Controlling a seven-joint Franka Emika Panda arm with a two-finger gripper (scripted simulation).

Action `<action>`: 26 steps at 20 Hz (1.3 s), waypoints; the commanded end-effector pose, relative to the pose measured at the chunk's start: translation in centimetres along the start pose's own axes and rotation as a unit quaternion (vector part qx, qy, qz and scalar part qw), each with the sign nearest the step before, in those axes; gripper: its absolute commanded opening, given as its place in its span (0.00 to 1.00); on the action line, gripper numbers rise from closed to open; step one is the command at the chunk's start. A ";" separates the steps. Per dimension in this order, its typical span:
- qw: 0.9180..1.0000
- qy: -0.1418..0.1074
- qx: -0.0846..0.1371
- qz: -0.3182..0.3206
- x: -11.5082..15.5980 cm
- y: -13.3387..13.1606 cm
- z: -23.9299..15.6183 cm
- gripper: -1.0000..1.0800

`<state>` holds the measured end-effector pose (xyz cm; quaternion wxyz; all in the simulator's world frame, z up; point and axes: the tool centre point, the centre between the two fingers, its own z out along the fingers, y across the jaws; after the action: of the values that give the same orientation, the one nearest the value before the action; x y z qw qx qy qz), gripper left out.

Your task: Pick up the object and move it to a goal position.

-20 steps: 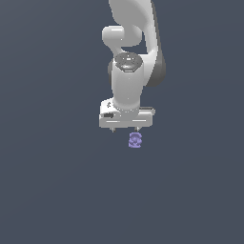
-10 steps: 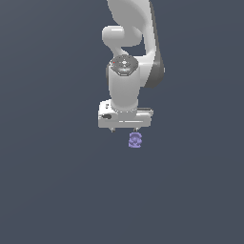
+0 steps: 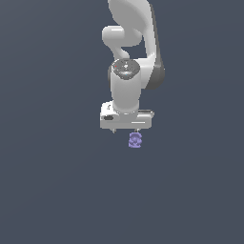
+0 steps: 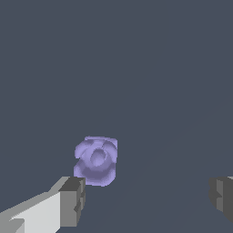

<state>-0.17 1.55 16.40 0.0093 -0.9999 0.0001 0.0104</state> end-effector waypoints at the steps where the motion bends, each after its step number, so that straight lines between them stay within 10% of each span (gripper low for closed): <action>1: 1.000 0.001 -0.001 0.005 -0.2 -0.6 0.9 0.96; 26: 0.999 0.010 -0.009 0.042 -2.6 -5.2 8.8 0.96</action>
<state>-2.85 6.94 8.29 0.0002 -0.9991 0.0423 0.0002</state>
